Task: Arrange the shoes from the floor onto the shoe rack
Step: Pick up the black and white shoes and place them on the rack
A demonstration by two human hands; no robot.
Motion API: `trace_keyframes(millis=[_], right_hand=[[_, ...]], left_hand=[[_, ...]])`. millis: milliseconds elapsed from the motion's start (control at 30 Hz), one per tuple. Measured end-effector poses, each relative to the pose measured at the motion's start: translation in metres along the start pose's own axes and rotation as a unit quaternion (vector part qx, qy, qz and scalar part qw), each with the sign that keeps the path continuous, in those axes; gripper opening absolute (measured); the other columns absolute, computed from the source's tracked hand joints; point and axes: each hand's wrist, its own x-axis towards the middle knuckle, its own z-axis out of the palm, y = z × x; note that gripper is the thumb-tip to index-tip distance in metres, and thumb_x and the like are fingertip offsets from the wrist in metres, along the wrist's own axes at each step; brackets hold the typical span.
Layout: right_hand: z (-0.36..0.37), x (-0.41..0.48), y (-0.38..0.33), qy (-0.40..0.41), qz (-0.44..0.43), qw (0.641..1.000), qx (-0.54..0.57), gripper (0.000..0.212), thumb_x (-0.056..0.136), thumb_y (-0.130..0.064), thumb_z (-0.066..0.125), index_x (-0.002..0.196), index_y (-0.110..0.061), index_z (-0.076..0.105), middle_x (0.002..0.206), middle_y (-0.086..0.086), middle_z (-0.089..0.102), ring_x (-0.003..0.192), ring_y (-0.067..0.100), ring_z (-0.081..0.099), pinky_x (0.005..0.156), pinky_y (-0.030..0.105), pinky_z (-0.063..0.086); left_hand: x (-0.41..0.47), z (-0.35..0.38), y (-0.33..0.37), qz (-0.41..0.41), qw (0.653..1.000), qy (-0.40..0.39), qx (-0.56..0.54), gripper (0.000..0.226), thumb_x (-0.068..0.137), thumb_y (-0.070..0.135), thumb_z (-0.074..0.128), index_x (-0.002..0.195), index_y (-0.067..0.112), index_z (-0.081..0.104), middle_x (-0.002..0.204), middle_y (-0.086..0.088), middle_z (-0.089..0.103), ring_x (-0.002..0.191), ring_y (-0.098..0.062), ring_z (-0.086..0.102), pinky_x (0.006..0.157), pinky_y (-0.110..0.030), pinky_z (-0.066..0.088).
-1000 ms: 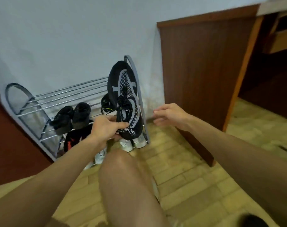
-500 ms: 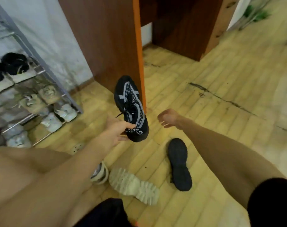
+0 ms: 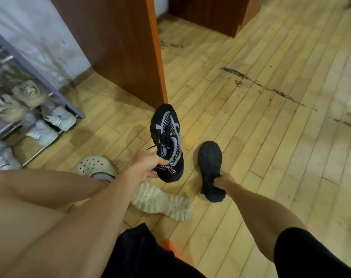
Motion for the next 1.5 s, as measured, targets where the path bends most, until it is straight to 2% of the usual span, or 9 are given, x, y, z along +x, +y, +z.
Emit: trace_keyframes(millis=[133, 367, 533, 600, 733, 933, 1167, 1300, 1500], right_hand=[[0.002, -0.004, -0.021, -0.049, -0.003, 0.994, 0.093, 0.054, 0.076, -0.015, 0.078, 0.121, -0.003, 0.050, 0.114, 0.011, 0.057, 0.100, 0.028, 0.057, 0.076, 0.035, 0.055], [0.033, -0.017, -0.088, 0.174, -0.225, 0.940, -0.188, 0.049, 0.079, -0.014, 0.067, 0.123, -0.011, 0.045, 0.121, 0.011, 0.049, 0.107, 0.029, 0.054, 0.084, 0.045, 0.054], [0.059, -0.011, -0.098, -0.035, -0.284, 0.898, -0.335, 0.061, 0.072, -0.030, 0.080, 0.122, -0.009, 0.053, 0.124, 0.010, 0.052, 0.111, 0.028, 0.052, 0.088, 0.034, 0.046], [0.061, -0.007, -0.096, -0.010, -0.307, 0.885, -0.349, 0.056, 0.074, -0.030, 0.077, 0.122, -0.011, 0.056, 0.124, 0.009, 0.051, 0.111, 0.027, 0.051, 0.090, 0.035, 0.046], [0.051, 0.006, -0.093, 0.096, -0.205, 0.936, -0.270, 0.078, 0.075, -0.026, 0.077, 0.139, -0.008, 0.037, 0.137, 0.014, 0.040, 0.127, 0.032, 0.039, 0.106, 0.044, 0.039], [0.057, 0.017, -0.082, -0.059, -0.050, 0.975, -0.210, 0.092, 0.070, -0.035, 0.081, 0.140, -0.003, 0.031, 0.138, 0.016, 0.042, 0.124, 0.034, 0.047, 0.099, 0.045, 0.049], [0.061, 0.005, -0.097, -0.172, 0.015, 0.972, -0.161, 0.061, 0.082, 0.011, 0.065, 0.136, 0.001, 0.038, 0.134, 0.027, 0.046, 0.114, 0.044, 0.055, 0.085, 0.055, 0.055], [0.053, 0.000, -0.098, -0.162, -0.002, 0.970, -0.184, 0.068, 0.077, 0.011, 0.069, 0.136, 0.005, 0.035, 0.128, 0.033, 0.053, 0.105, 0.047, 0.064, 0.082, 0.056, 0.056], [0.015, -0.039, -0.147, -0.111, -0.137, 0.969, -0.175, 0.044, 0.074, 0.008, 0.073, 0.116, 0.007, 0.058, 0.084, 0.013, 0.058, 0.081, 0.037, 0.065, 0.076, 0.051, 0.059]], left_hand=[[0.008, -0.009, -0.007, -0.021, 0.999, 0.017, -0.019, 0.031, 0.075, 0.000, 0.076, 0.104, -0.001, 0.065, 0.101, -0.017, 0.071, 0.092, -0.031, 0.068, 0.070, -0.038, 0.057], [0.018, -0.030, -0.020, -0.061, 0.994, 0.061, -0.074, 0.033, 0.075, -0.001, 0.076, 0.104, 0.000, 0.062, 0.110, -0.019, 0.068, 0.099, -0.036, 0.066, 0.078, -0.043, 0.056], [0.020, -0.047, -0.032, -0.077, 0.990, 0.071, -0.096, 0.041, 0.077, -0.002, 0.074, 0.116, -0.003, 0.060, 0.119, -0.020, 0.065, 0.110, -0.037, 0.062, 0.085, -0.046, 0.053], [0.020, -0.052, -0.037, -0.086, 0.988, 0.073, -0.107, 0.041, 0.077, -0.004, 0.073, 0.115, -0.003, 0.060, 0.117, -0.018, 0.066, 0.105, -0.036, 0.063, 0.079, -0.045, 0.054], [0.021, -0.058, -0.044, -0.097, 0.988, 0.061, -0.105, 0.039, 0.079, -0.003, 0.072, 0.116, -0.002, 0.060, 0.119, -0.016, 0.064, 0.109, -0.036, 0.060, 0.071, -0.040, 0.052], [0.022, -0.063, -0.045, -0.101, 0.988, 0.055, -0.104, 0.043, 0.079, -0.004, 0.072, 0.119, -0.002, 0.057, 0.125, -0.018, 0.062, 0.114, -0.036, 0.058, 0.080, -0.042, 0.052], [0.023, -0.066, -0.046, -0.089, 0.987, 0.064, -0.118, 0.037, 0.074, -0.003, 0.076, 0.108, -0.001, 0.061, 0.108, -0.018, 0.068, 0.085, -0.029, 0.062, 0.064, -0.038, 0.054], [0.024, -0.068, -0.046, -0.084, 0.985, 0.073, -0.135, 0.052, 0.069, -0.002, 0.081, 0.116, -0.001, 0.057, 0.112, -0.019, 0.068, 0.094, -0.034, 0.067, 0.047, -0.031, 0.052], [0.011, -0.071, -0.036, -0.064, 0.980, 0.105, -0.159, 0.044, 0.068, 0.001, 0.082, 0.108, -0.003, 0.064, 0.112, -0.019, 0.069, 0.100, -0.035, 0.067, 0.078, -0.043, 0.058]])
